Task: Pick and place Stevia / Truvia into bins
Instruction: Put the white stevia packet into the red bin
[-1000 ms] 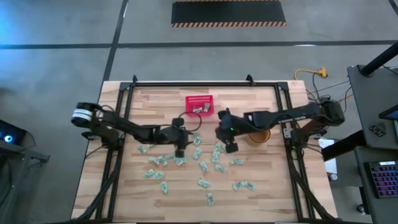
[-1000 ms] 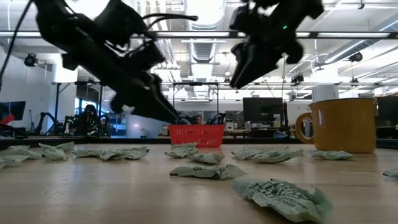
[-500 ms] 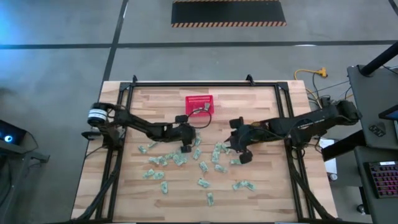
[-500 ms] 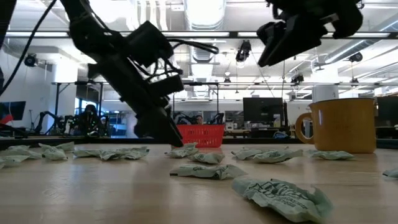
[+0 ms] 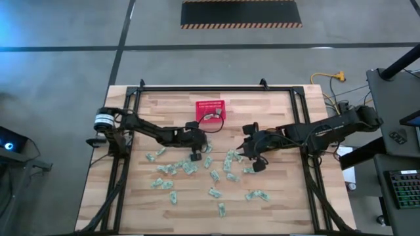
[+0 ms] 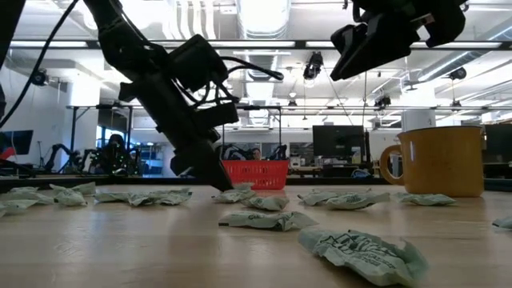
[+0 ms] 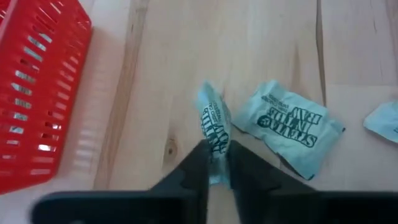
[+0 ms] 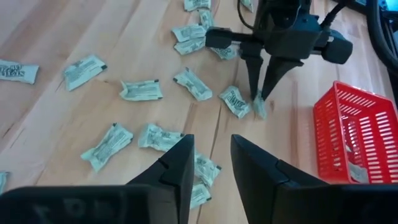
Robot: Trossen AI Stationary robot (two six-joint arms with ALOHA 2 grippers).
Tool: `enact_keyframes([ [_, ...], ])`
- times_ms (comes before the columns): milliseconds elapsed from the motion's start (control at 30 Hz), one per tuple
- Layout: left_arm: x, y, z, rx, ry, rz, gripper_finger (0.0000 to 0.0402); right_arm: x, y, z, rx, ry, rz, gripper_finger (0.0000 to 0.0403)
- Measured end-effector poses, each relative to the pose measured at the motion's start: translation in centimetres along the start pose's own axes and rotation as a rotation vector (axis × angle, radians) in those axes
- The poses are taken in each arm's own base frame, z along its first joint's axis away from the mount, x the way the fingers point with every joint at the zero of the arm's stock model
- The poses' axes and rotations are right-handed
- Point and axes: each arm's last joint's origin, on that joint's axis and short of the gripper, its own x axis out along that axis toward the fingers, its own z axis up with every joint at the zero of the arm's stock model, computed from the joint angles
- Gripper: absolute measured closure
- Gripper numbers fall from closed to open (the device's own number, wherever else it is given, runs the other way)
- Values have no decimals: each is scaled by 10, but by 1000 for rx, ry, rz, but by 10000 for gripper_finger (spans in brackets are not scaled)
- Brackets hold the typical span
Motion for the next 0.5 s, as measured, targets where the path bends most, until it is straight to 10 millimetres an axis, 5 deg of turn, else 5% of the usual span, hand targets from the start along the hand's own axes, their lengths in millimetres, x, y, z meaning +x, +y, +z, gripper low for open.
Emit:
enact_keyframes([
  [267, -21, 7, 13, 1, -72, 70, 395, 3, 1, -3, 5, 13, 3, 321],
  [500, -48, 25, 31, 44, -170, 354, 399, 9, 4, -17, 47, 59, 12, 331],
])
